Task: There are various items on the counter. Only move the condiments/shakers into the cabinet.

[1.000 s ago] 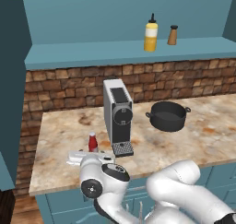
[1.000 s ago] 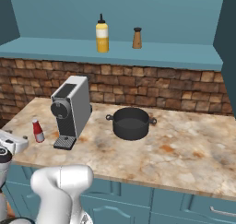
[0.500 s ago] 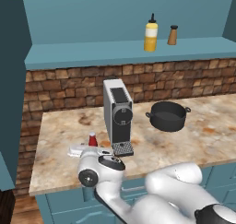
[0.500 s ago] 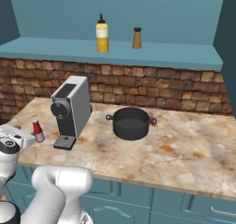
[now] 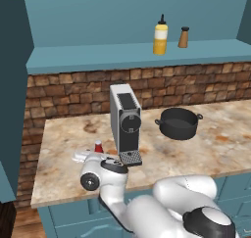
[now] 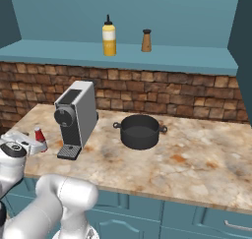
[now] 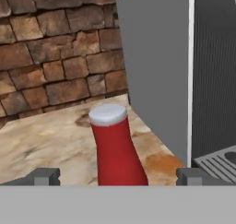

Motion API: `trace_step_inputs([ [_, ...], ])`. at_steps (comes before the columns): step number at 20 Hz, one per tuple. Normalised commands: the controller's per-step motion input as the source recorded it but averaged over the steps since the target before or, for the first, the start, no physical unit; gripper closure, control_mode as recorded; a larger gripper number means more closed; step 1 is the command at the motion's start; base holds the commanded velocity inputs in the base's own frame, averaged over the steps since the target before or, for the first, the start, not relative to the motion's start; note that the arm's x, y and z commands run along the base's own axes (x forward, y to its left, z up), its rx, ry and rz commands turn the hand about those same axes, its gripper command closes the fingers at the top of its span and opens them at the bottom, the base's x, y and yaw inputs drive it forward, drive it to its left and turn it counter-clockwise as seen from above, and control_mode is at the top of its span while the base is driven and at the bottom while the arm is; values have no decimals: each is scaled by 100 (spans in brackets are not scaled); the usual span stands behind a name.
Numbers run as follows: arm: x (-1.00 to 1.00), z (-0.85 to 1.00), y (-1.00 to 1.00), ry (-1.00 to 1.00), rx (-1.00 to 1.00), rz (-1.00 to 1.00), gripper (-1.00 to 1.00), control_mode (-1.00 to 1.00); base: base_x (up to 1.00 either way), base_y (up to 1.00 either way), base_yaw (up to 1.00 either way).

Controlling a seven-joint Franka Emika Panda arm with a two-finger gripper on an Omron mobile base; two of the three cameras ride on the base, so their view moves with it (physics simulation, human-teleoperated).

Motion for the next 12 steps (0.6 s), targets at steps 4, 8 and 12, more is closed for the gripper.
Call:
trace_step_inputs([
  [4,23,-19,0,2,0,-3,-100,-100,0,0,0],
  [8,16,-20,0,2,0,-1,-100,-100,0,0,0],
  [12,19,-18,0,3,-1,-1,-100,-100,0,0,0],
])
